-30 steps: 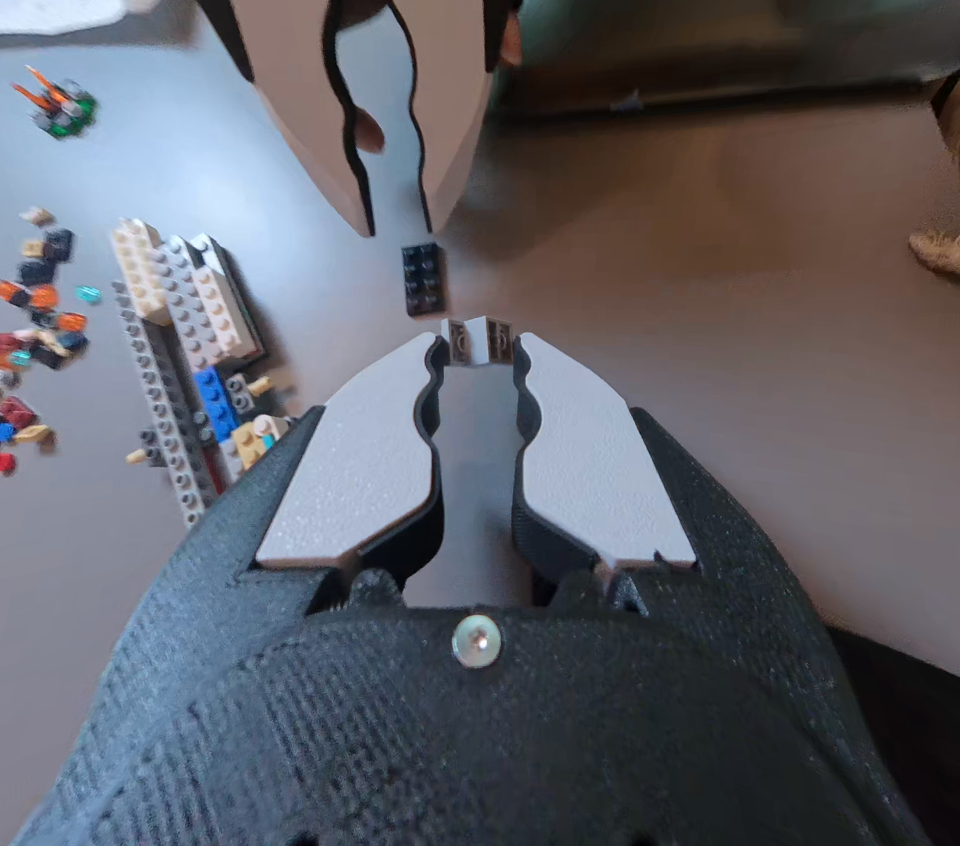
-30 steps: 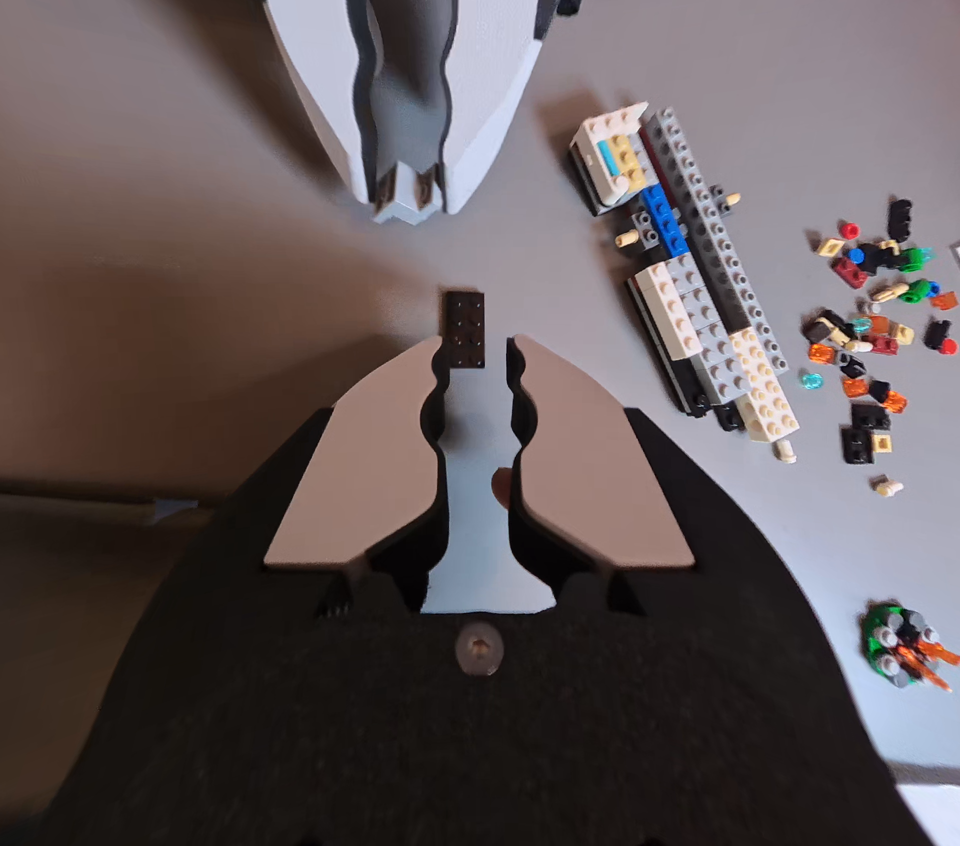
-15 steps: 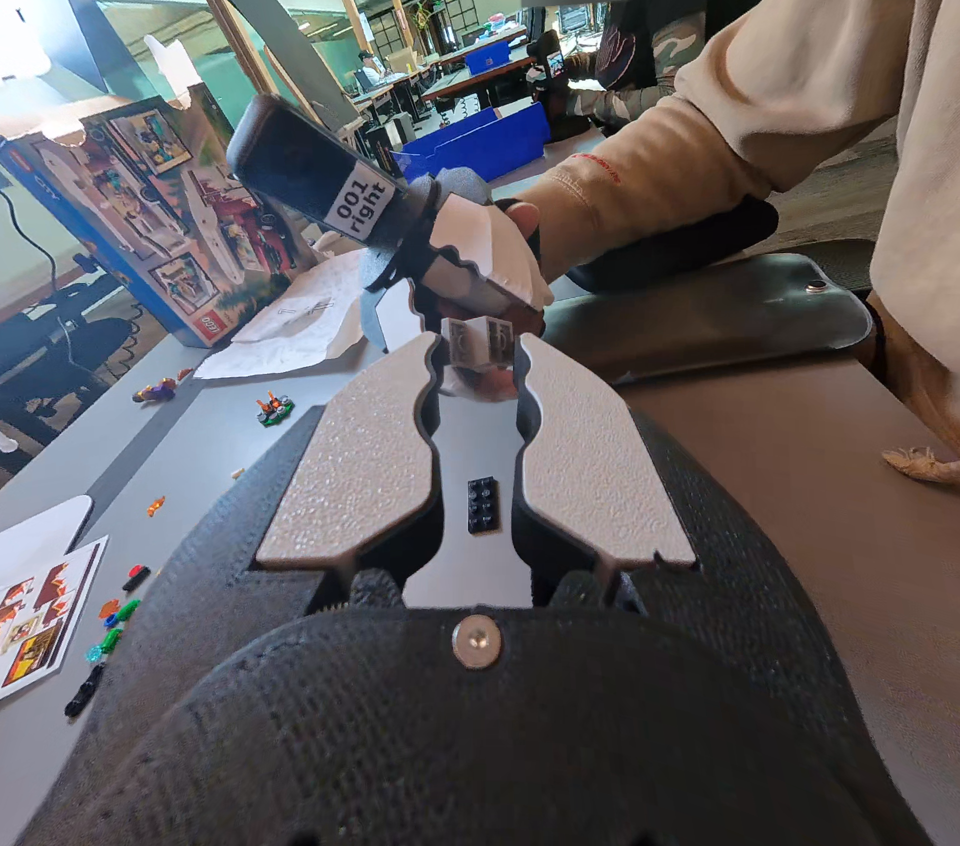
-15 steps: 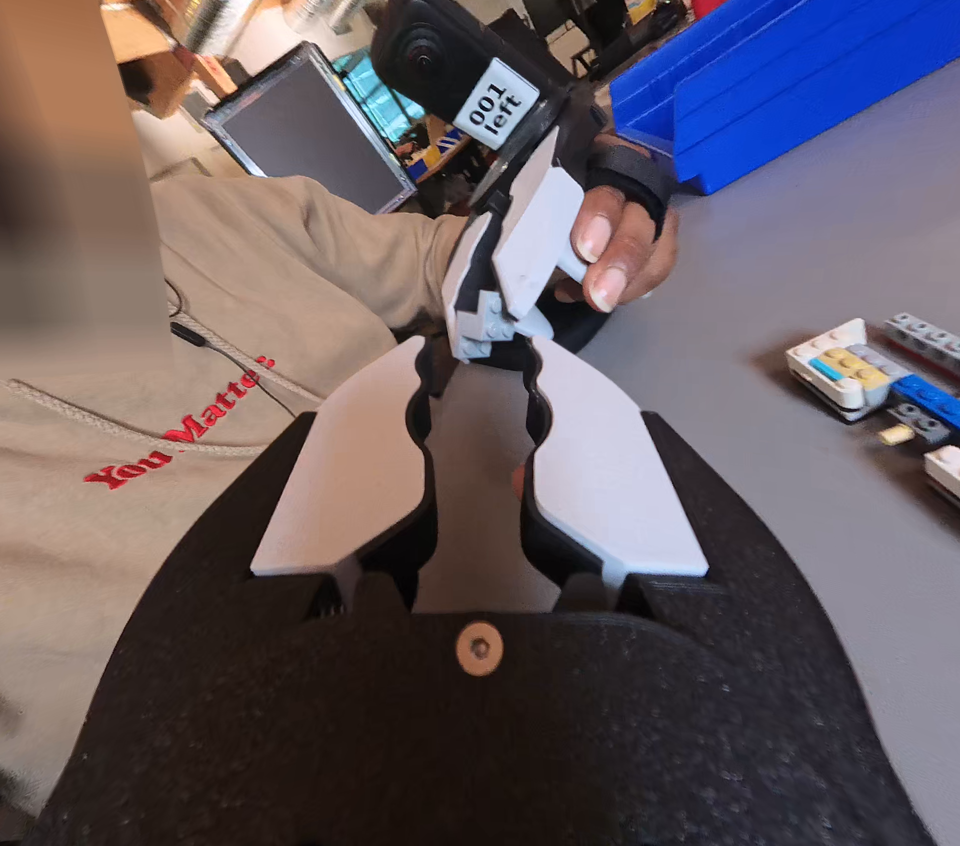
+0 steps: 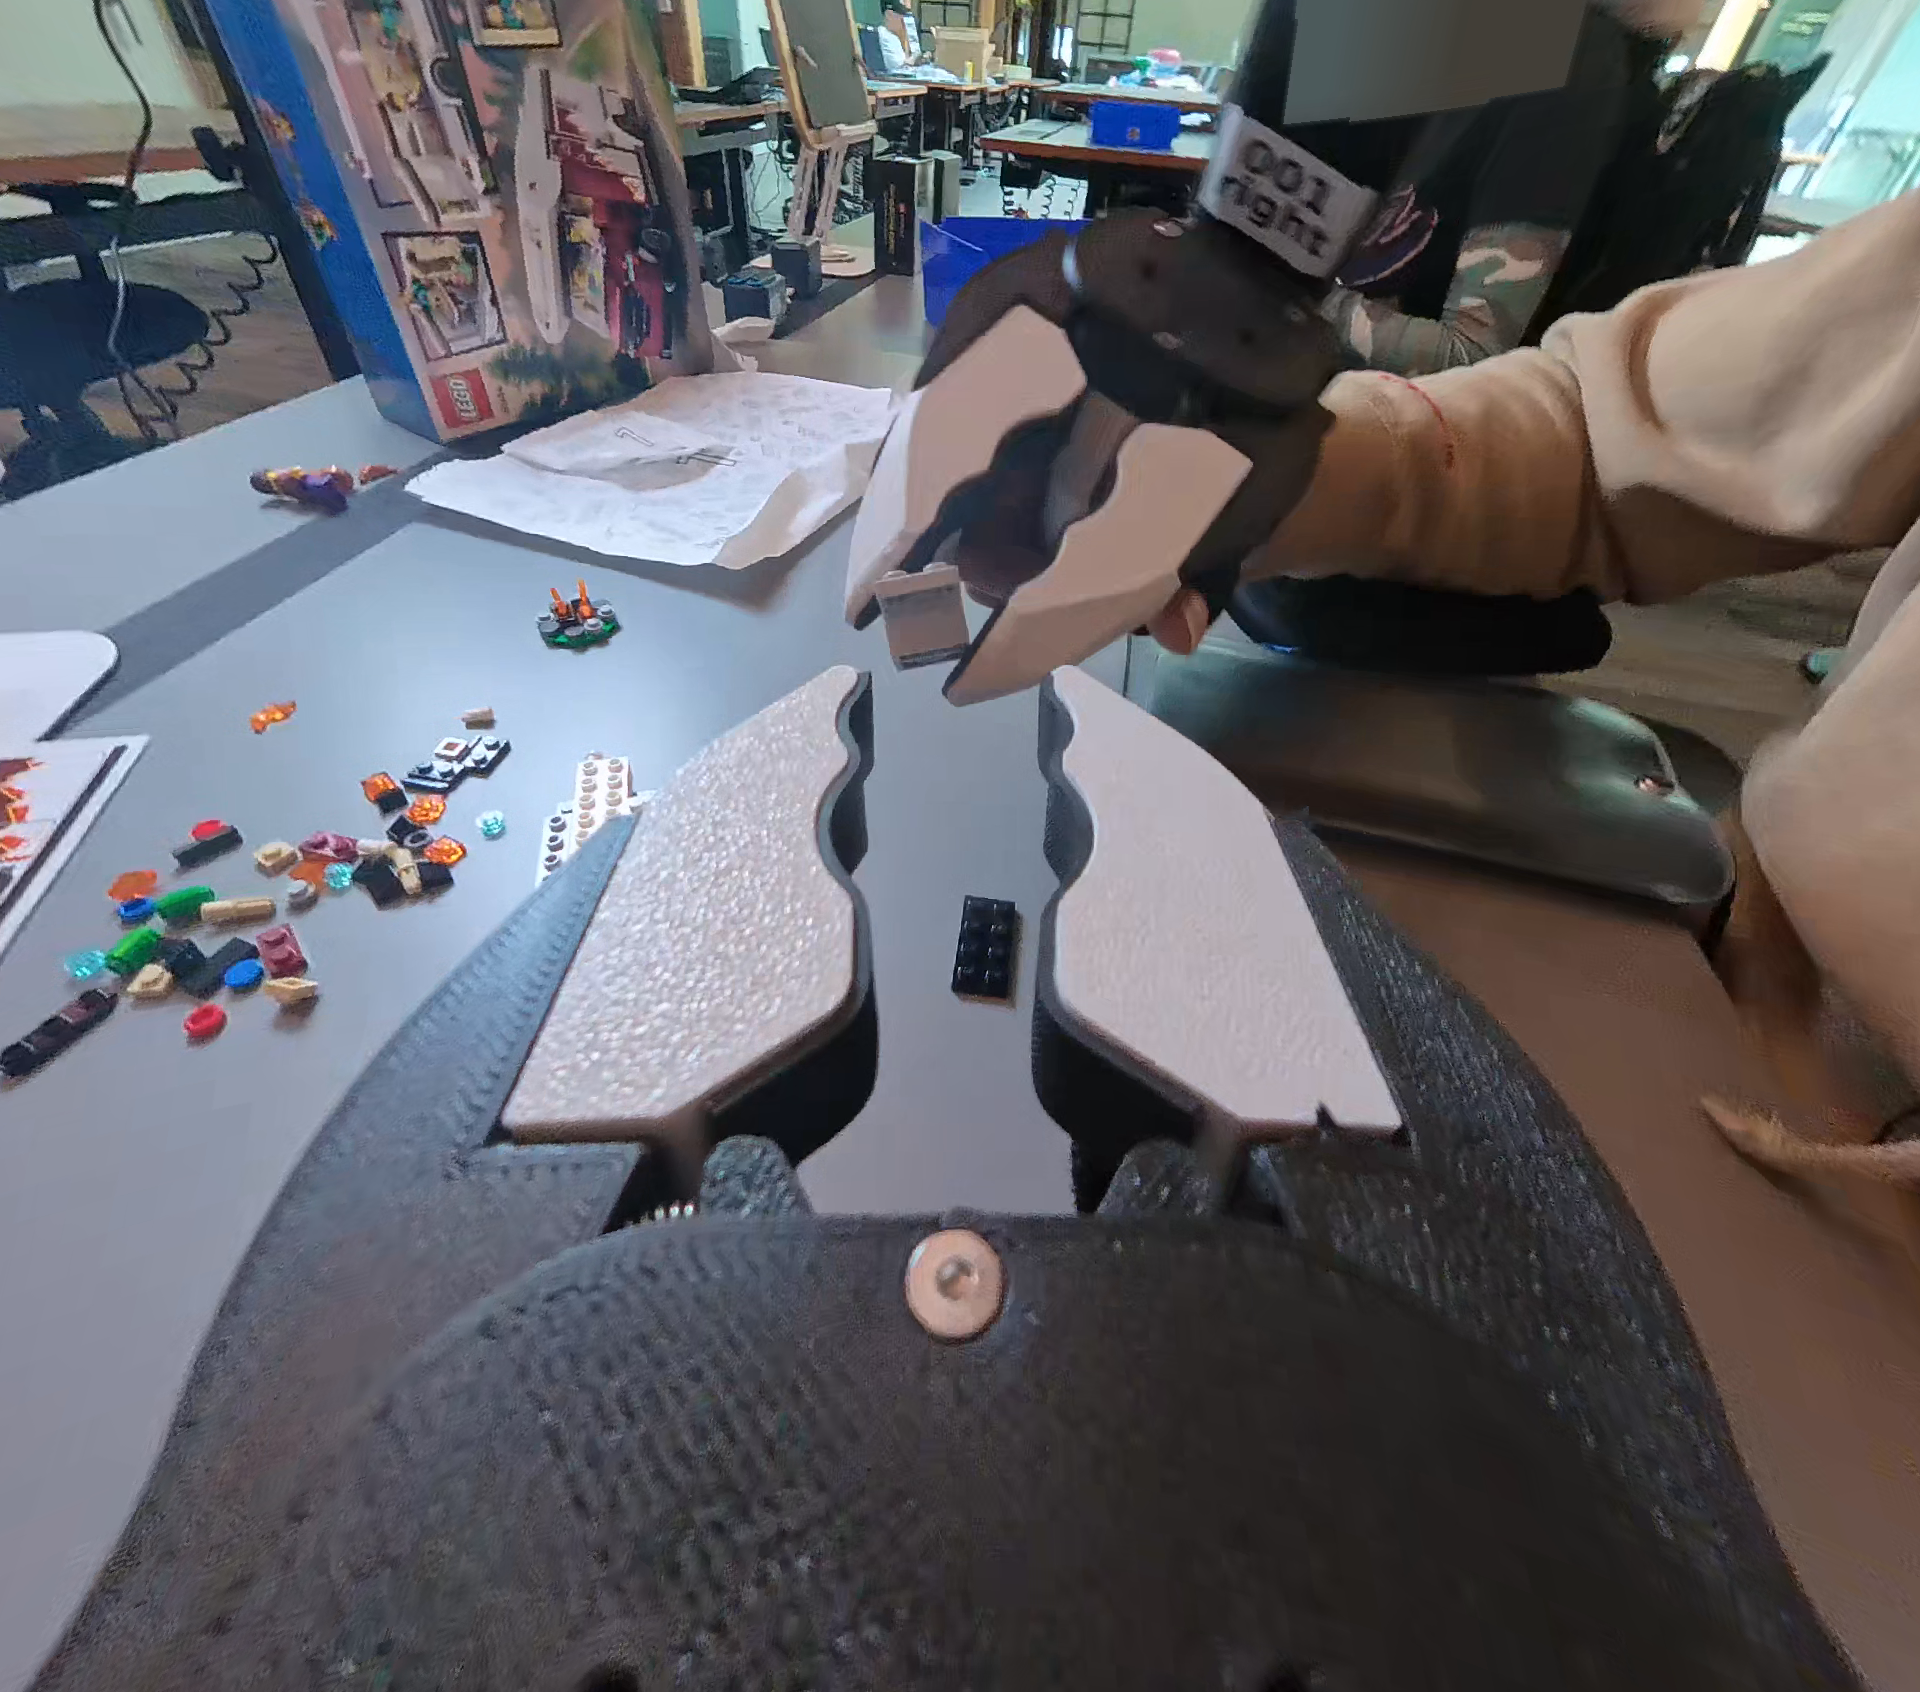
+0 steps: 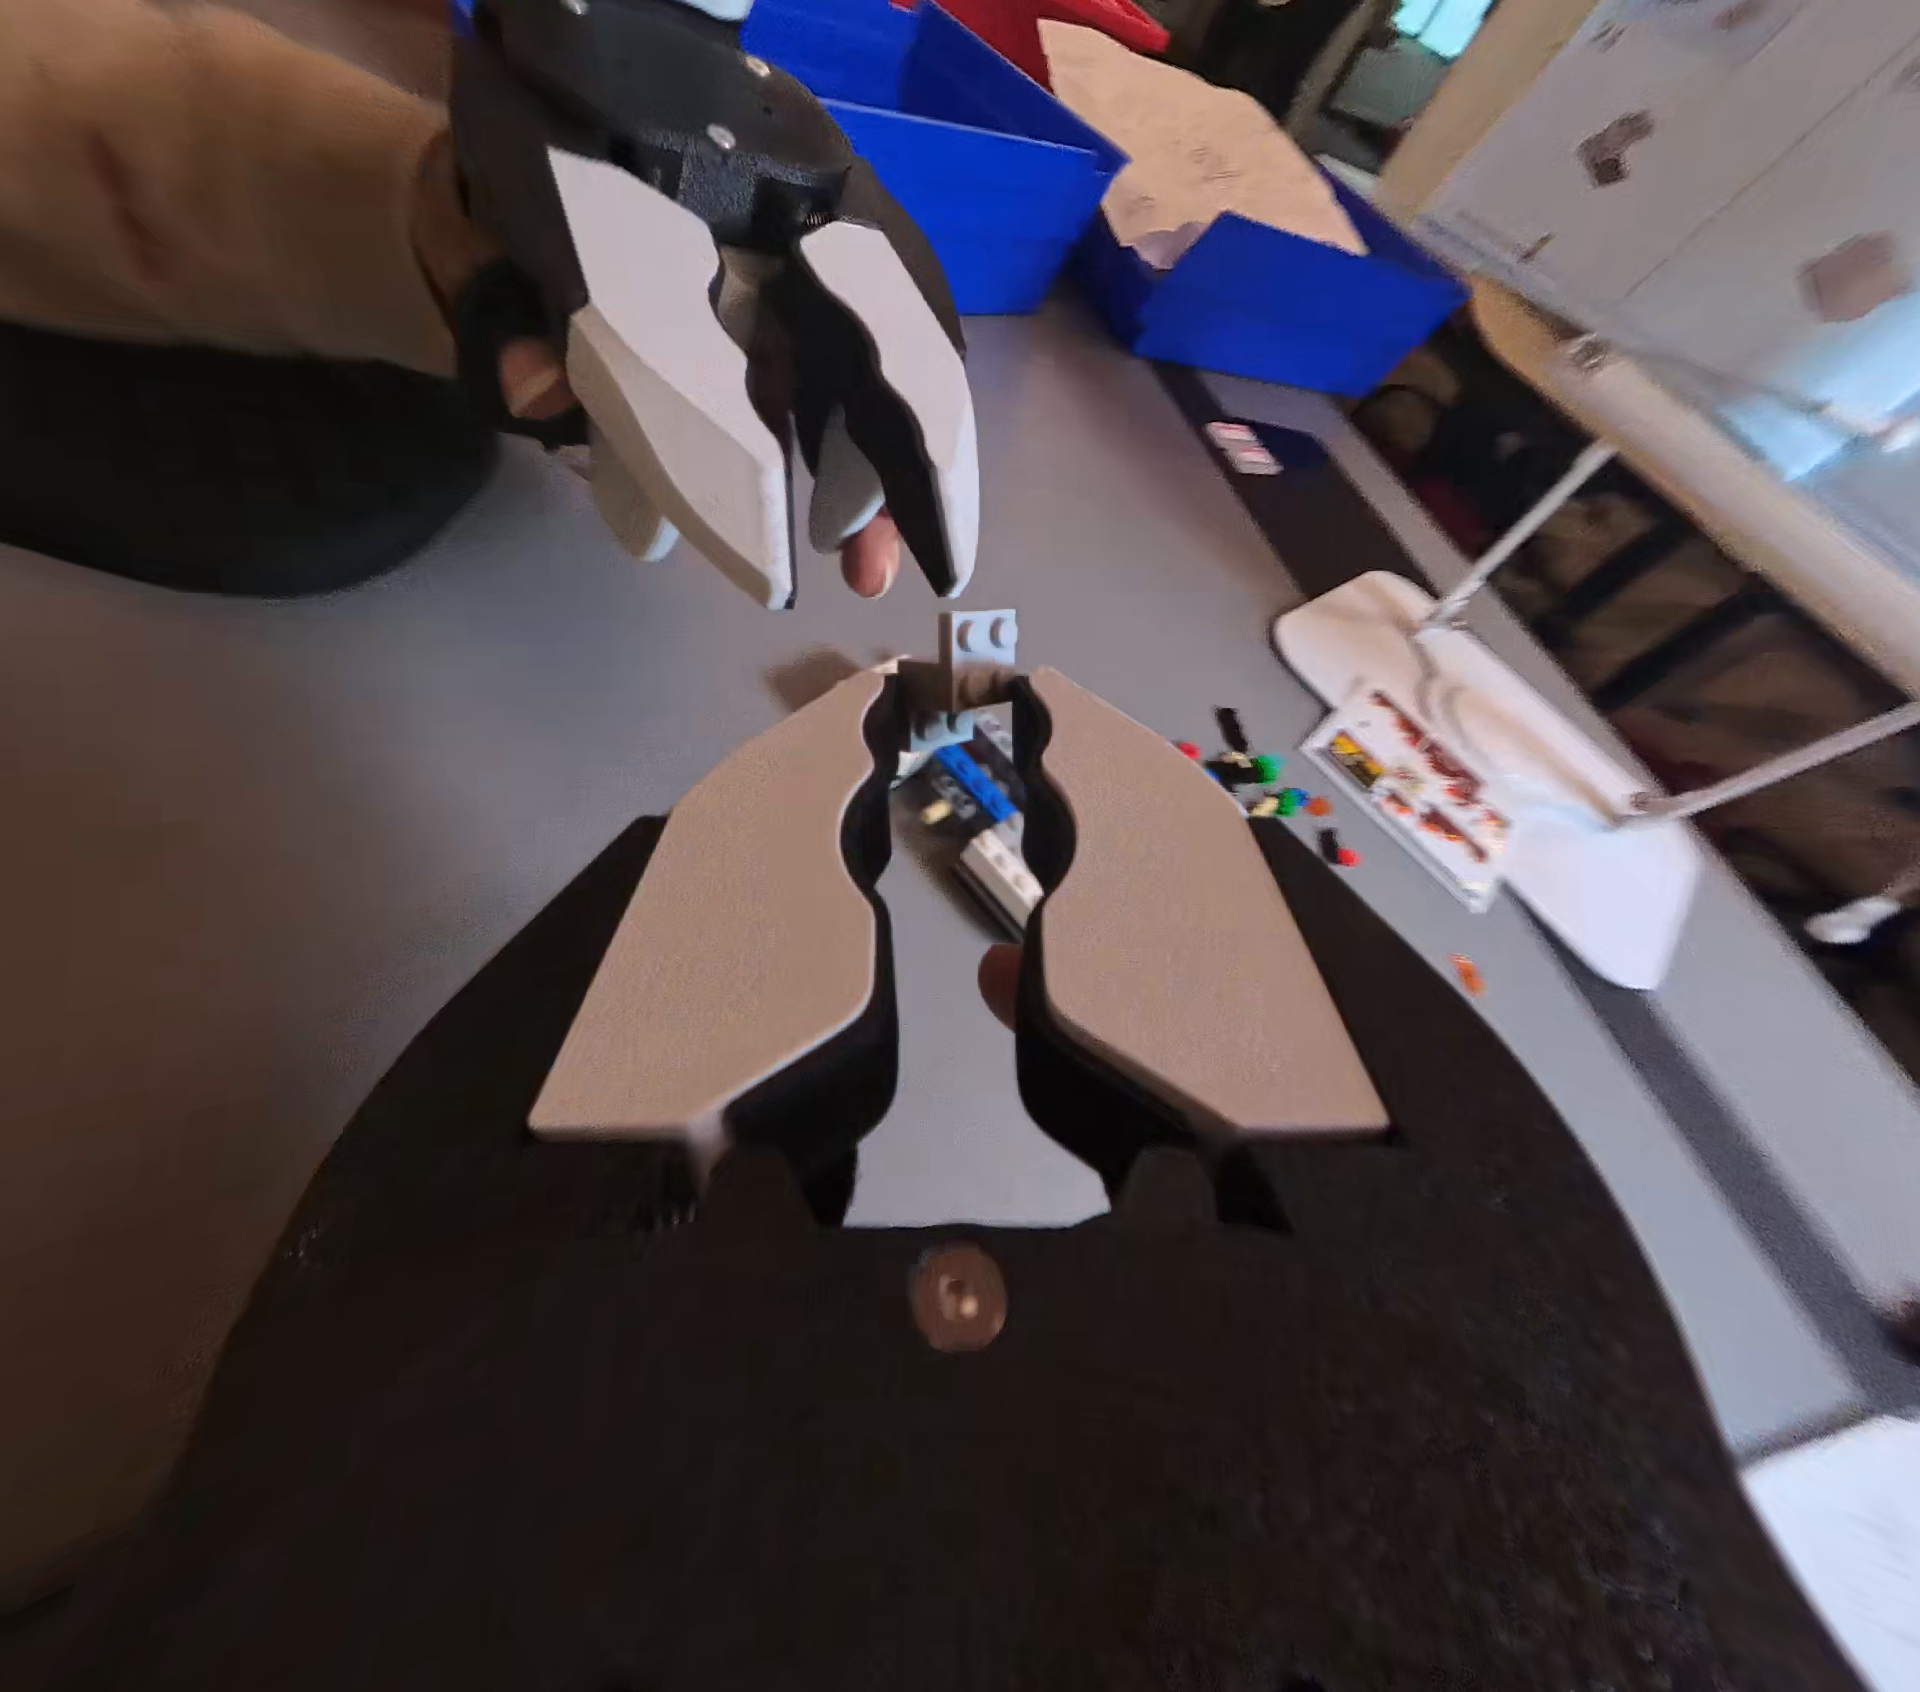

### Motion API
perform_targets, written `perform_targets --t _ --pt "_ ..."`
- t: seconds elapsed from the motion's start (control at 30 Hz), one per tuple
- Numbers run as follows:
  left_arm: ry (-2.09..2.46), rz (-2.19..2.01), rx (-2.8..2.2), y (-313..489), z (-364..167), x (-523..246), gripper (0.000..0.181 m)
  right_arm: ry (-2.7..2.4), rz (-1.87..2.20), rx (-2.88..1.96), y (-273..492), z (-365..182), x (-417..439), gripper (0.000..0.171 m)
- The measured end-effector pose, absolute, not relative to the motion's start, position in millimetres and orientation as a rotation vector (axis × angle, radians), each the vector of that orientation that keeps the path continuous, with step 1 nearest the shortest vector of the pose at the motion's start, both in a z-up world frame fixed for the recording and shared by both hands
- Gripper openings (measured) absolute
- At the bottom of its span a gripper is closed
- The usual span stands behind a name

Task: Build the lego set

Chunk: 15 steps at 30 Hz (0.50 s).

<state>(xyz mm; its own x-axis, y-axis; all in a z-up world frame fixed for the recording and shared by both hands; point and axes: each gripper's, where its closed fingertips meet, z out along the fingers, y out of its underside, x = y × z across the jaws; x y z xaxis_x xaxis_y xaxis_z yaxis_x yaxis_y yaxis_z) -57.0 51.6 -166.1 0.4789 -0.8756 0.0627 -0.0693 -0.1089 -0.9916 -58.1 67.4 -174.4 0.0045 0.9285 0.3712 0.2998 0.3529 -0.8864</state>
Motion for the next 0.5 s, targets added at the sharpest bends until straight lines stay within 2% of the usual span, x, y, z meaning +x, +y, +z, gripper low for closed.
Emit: perform_targets --t 0.2,0.5 --pt "0.658 -0.981 -1.591 60 -161 -53 0.032 -1.529 0.254 -0.962 73 -177 -64 0.02" --pt "0.608 -0.994 -1.684 64 -174 -54 0.017 -1.563 0.041 -0.825 73 -183 -65 0.021"
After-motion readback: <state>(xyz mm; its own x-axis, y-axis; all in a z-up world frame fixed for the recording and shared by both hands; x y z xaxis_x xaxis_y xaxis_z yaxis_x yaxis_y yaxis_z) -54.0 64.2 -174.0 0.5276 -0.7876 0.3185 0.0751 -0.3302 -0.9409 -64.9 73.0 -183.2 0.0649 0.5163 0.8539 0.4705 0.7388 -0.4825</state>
